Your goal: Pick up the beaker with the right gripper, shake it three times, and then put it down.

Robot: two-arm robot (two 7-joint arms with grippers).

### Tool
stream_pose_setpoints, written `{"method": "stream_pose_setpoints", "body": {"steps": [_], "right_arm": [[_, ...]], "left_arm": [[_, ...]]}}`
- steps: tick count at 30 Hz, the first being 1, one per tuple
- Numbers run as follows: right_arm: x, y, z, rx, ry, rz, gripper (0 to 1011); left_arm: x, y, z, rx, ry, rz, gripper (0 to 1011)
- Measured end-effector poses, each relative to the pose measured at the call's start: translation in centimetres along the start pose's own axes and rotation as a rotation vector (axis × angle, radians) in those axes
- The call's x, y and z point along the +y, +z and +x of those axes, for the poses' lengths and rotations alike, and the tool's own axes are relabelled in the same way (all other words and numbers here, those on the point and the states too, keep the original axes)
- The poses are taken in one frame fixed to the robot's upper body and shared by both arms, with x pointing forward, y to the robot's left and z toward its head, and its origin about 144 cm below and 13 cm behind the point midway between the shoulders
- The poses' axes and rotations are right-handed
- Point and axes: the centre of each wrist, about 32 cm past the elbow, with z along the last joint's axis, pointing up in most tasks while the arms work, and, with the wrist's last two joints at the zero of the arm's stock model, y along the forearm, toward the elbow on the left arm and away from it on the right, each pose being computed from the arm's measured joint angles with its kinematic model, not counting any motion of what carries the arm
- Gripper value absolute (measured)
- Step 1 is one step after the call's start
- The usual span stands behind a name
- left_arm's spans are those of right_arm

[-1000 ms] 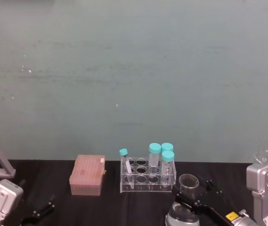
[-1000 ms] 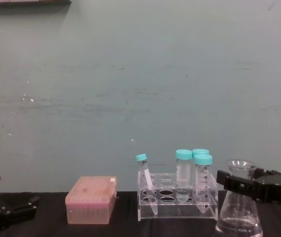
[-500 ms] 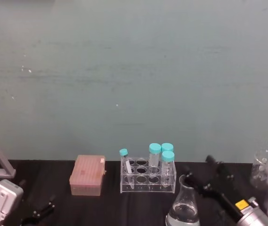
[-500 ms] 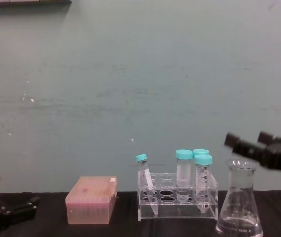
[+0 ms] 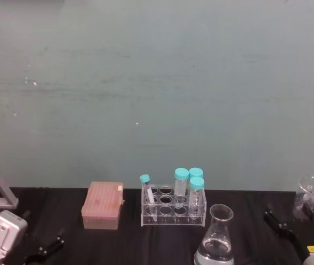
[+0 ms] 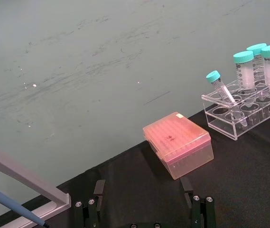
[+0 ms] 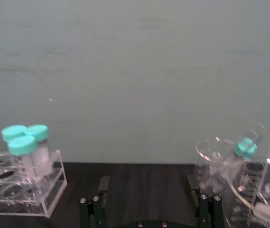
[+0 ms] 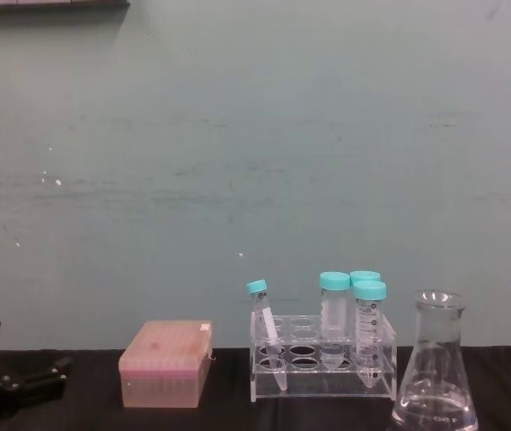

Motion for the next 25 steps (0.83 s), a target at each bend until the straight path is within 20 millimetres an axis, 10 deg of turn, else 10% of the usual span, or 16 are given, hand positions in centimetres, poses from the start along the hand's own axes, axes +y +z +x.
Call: {"method": "stream_pose_setpoints", "body": {"steps": [25], "right_arm": [[-0.1,-0.25,0.15,0.022,-0.002,-0.019,1000]], "left_arm": [[0.0,0.0,0.0,0.0,0.0,0.0,1000]]}}
